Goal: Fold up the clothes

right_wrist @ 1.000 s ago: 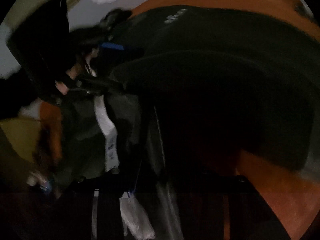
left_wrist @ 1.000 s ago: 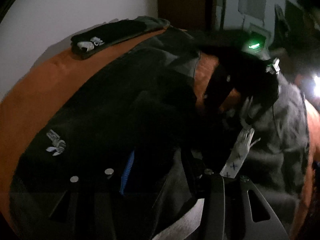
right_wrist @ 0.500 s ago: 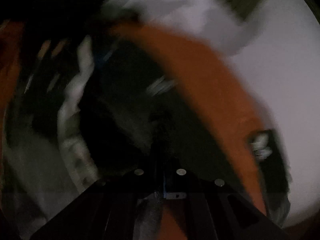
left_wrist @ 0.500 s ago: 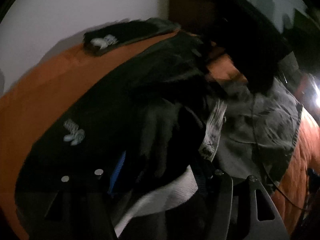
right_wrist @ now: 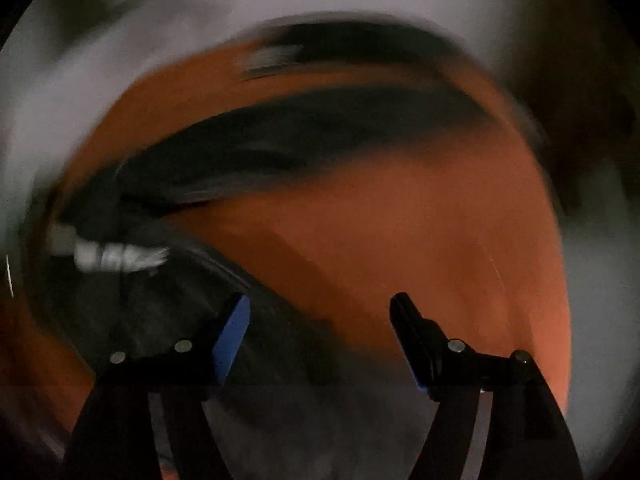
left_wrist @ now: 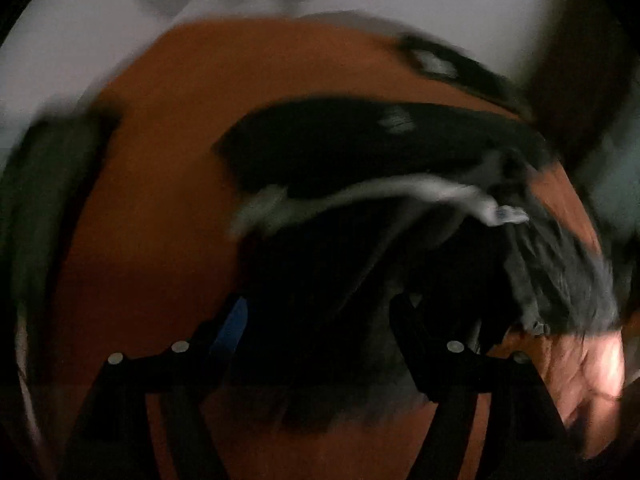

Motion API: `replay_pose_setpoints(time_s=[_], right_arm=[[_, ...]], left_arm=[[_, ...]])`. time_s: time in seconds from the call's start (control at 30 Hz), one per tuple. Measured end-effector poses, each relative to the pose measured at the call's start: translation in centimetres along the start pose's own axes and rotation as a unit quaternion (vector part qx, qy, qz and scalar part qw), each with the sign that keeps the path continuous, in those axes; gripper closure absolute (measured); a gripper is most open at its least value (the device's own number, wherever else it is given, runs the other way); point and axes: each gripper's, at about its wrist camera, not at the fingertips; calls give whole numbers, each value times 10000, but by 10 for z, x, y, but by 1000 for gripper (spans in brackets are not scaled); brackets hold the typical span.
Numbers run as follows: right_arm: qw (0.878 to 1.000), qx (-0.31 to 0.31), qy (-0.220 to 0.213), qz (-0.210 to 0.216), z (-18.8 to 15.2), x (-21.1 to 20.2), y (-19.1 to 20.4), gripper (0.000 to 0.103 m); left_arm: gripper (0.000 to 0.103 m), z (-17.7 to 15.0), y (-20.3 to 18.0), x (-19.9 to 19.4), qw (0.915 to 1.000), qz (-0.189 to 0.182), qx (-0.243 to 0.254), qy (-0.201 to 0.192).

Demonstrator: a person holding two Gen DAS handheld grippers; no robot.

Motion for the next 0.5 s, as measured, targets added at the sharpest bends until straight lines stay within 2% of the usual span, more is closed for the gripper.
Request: replay_pose_setpoints(time_s=[0.07,0.13,0.2,0.23,0.27,0.37,0.47,0.5], right_arm=[[9928,1140,6,-362,-48,-42,-63,31],[9777,1961,-137,-739,-95,-80,-102,31],[9578,2688,-372,-949,-132,-106,-126,31],[9492,2954,-418,-1003,-147,-114,-133,31],[9450,3083,-347,-1031,-157,-116,-138,31],[9453,3032,50,-1198,-156,-93,-132,31],[9313,3291,284,-1532,-147,-89,-131,31],[9253,3399,360,-1645,-144,-89,-131,31]], left_arm=[[28,-32,31,-16,9959,199,-874,109],[28,-57,50,-22,9881,400,-1476,138],[28,-69,60,-18,9803,357,-1937,165],[28,-71,60,-9,9758,224,-2166,194],[28,-71,59,2,9736,144,-2260,287],[28,-72,56,36,9656,-57,-2539,551],[29,-68,55,51,9594,296,-2764,466],[34,-63,54,51,9597,430,-2752,373]])
Point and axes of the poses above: each gripper's, at about its wrist camera, not at the fingertips, and x roughly the way its jaws point, y to its left, z to its top, and after that the axes turned 15 degrees about -y, right-handed
